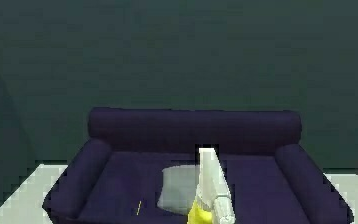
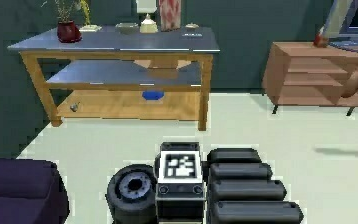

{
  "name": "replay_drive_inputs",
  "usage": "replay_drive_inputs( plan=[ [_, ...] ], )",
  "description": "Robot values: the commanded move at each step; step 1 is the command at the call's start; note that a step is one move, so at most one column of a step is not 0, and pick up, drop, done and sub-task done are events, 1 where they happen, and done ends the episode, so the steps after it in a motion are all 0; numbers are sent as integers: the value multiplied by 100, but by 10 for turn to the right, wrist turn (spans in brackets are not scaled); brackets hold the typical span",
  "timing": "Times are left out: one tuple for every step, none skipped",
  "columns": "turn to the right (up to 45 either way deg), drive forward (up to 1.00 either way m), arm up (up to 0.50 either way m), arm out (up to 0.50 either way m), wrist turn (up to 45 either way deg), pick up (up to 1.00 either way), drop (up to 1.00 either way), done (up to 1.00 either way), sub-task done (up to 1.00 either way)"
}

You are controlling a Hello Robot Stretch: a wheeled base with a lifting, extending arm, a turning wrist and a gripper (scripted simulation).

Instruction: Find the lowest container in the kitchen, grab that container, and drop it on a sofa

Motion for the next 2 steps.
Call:
replay_drive_inputs(
  plan=[
    [0, 25, 0, 0, 0, 0, 0, 0, 0],
    [-450, 0, 0, 0, 0, 0, 0, 0, 0]
  ],
)
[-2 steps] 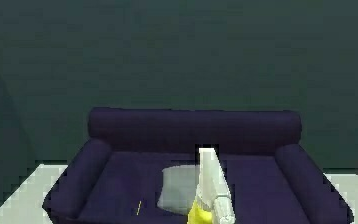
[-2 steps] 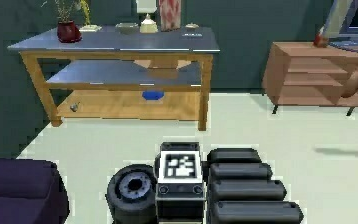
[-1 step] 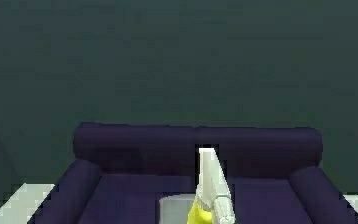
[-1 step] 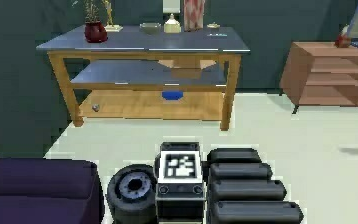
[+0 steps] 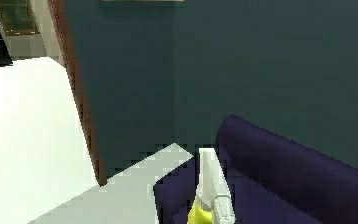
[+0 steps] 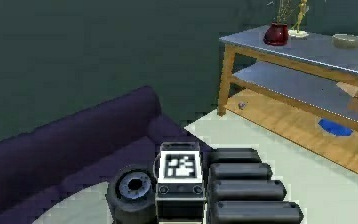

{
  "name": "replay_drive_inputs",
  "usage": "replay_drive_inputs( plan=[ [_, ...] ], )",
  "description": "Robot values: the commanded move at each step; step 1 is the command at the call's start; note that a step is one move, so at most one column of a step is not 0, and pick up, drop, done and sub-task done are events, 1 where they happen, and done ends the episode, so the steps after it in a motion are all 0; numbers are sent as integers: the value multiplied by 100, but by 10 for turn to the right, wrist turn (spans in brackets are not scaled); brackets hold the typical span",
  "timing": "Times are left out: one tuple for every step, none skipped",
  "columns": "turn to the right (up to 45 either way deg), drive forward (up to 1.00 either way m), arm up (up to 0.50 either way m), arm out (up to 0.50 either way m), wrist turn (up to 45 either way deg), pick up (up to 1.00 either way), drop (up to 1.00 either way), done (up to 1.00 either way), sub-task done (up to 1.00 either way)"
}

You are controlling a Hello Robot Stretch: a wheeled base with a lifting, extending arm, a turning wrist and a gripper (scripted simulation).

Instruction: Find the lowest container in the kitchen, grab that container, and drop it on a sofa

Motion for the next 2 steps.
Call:
replay_drive_inputs(
  plan=[
    [-240, 0, 0, 0, 0, 0, 0, 0, 0],
    [0, 0, 0, 40, 0, 0, 0, 0, 0]
  ],
)
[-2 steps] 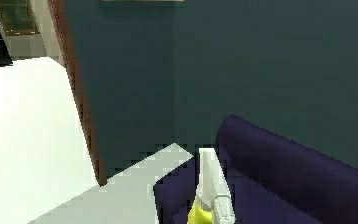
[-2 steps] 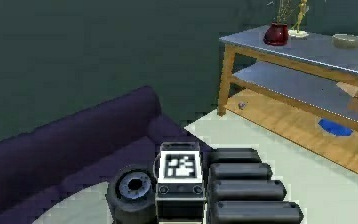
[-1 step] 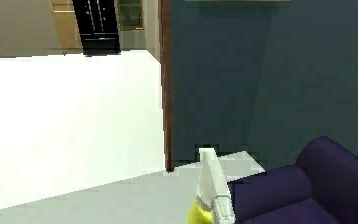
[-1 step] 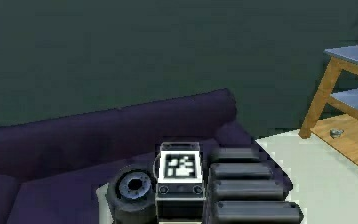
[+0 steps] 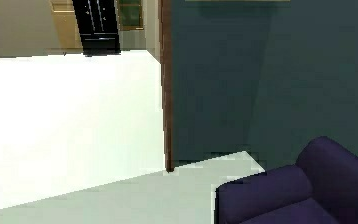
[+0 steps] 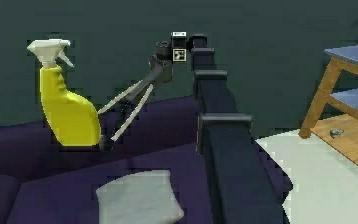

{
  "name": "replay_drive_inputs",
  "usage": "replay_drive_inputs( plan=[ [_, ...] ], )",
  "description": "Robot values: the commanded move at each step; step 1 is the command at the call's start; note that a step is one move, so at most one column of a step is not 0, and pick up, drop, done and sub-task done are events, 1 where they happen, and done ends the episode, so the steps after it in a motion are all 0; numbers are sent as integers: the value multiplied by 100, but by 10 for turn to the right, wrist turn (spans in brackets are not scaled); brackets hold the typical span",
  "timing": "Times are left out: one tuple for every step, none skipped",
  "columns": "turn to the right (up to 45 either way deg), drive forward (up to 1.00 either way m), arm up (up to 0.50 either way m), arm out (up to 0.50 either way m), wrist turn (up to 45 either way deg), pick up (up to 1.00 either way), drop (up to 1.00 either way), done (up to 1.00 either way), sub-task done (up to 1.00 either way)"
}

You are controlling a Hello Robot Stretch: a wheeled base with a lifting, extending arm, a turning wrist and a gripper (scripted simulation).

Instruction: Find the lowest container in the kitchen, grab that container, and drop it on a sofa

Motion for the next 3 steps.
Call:
replay_drive_inputs(
  plan=[
    [0, 0, 0, 0, 450, 0, 0, 0, 0],
    [0, 0, 0, 0, 450, 0, 0, 0, 0],
    [0, 0, -40, 0, 0, 0, 0, 0, 0]
  ],
)
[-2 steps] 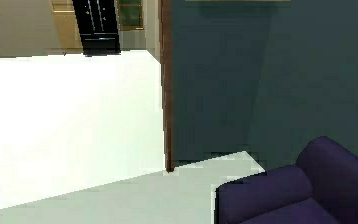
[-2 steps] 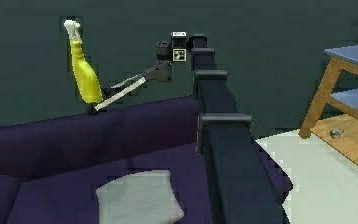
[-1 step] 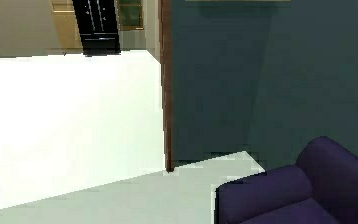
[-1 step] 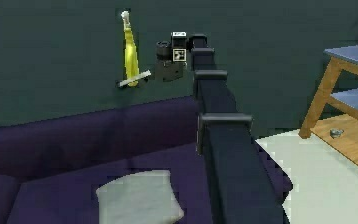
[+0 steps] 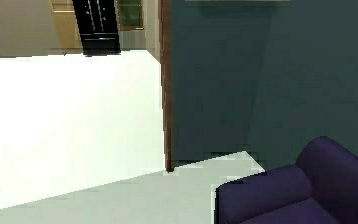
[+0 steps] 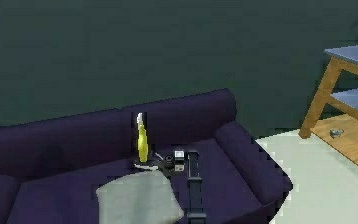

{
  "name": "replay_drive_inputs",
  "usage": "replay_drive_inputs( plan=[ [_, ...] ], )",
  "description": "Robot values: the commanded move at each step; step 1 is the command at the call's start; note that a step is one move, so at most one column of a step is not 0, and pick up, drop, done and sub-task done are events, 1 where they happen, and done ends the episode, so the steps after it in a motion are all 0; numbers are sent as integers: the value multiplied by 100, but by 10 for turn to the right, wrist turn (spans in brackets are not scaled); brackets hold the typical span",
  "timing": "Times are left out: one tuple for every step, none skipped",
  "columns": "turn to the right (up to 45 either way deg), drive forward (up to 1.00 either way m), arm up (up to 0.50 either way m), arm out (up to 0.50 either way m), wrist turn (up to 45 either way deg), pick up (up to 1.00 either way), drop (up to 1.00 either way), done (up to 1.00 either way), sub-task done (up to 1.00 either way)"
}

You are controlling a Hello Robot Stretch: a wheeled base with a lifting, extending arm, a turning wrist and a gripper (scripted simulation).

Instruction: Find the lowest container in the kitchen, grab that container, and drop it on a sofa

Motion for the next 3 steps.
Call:
replay_drive_inputs(
  plan=[
    [0, 0, -32, 0, 0, 0, 0, 0, 0],
    [0, 0, 0, 0, 0, 0, 100, 0, 0],
    [0, 0, 10, 0, 0, 0, 0, 0, 0]
  ],
)
